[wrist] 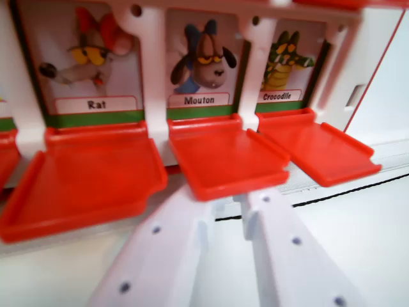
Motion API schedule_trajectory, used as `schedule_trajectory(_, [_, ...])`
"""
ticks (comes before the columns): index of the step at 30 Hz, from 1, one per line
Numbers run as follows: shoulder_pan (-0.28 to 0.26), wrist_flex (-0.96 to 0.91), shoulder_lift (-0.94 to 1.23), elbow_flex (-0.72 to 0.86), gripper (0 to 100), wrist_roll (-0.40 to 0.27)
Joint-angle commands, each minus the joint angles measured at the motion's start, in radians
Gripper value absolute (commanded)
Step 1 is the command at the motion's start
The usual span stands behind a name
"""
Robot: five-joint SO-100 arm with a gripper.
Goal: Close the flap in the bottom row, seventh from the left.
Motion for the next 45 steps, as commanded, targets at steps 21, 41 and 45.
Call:
schedule_trajectory(21, [-0.025,0.005,-0.086,-0.279,0,0.023])
schedule_trajectory(41, [-0.052,0.008,-0.12,-0.324,0,0.04])
schedule_trajectory(45, [-0.055,0.031,-0.074,-0.29,0,0.051])
